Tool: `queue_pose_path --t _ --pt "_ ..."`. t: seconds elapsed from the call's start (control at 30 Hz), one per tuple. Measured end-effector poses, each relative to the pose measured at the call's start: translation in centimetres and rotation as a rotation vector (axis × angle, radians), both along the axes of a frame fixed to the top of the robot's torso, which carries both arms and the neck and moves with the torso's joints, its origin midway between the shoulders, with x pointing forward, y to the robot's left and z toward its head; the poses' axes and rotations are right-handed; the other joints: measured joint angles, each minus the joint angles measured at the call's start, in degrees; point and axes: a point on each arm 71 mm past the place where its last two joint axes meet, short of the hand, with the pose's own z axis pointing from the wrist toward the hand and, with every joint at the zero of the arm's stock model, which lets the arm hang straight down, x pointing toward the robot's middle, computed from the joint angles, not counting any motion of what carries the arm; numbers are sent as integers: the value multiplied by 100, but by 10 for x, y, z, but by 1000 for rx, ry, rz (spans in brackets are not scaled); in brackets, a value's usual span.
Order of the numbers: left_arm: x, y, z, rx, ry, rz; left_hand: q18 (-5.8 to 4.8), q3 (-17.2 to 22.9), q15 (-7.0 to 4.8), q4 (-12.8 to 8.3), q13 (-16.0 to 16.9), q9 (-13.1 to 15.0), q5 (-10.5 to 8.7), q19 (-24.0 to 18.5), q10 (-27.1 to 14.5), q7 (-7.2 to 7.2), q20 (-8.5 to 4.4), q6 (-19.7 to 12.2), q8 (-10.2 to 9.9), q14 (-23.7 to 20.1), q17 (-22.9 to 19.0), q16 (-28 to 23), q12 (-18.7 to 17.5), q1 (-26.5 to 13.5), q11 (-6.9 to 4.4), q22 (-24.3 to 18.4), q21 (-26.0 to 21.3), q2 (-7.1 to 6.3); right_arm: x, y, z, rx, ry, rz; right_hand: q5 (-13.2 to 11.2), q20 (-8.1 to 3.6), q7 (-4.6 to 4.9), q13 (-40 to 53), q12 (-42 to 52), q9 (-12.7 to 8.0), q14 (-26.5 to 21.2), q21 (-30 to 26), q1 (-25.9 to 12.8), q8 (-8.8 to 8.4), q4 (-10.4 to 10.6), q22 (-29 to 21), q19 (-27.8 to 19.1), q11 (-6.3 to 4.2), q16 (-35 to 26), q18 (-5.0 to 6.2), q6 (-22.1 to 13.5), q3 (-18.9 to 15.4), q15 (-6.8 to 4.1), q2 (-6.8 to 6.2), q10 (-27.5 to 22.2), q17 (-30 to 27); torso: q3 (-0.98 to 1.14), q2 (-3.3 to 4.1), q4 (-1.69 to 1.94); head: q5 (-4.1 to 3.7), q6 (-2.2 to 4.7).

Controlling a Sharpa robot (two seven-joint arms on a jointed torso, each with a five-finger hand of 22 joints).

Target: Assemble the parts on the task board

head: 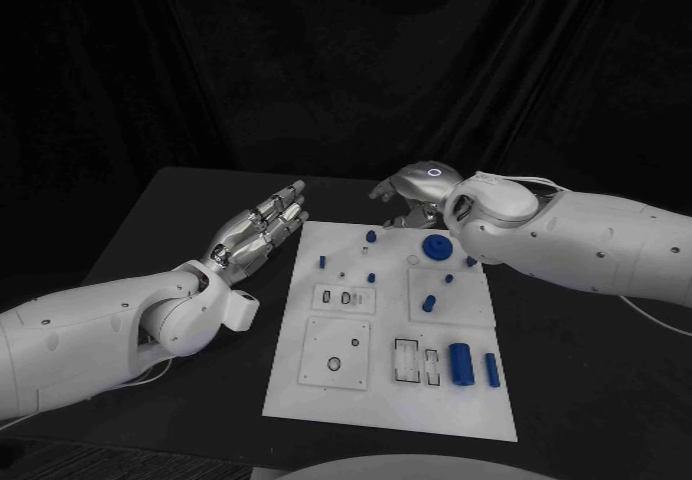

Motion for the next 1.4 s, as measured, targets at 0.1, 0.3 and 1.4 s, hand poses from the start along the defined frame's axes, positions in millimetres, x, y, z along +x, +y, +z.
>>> queue_pose_path --t 0.1,0.3,1.4 --pt "0 4 0 5 -2 13 0 -43 -42 29 0 -30 -94 10 0 -358 -78 -227 -26 -2 0 0 0 -67 0 0 0 -67 -9 -15 14 12 -14 -4 0 0 -5 7 23 -10 0 0 -11 0 7 0 0 -14 0 0 -115 -6 0 11 49 -20 -3 -1 -6 0 12" --pt "0 10 0 26 -11 57 -1 -158 -143 28 1 -54 -340 8 1 -681 -300 -424 -49 1 1 0 0 -187 -73 0 0 -78 -19 -44 18 5 2 -50 0 0 10 7 23 -15 0 0 -39 0 23 13 0 -21 0 0 -150 -23 1 38 98 -18 -12 0 -45 12 39" --pt "6 25 0 96 -45 193 -99 -331 -47 29 1 -100 -524 0 7 -917 -246 -633 -99 9 -2 0 0 -433 75 2 0 -6 -25 -98 -20 -81 129 -246 958 -230 -22 6085 6507 1078 623 1558 -559 313 301 444 855 -440 3197 -274 777 -488 -212 219 2998 3325 -19 4 -55 -92 10"
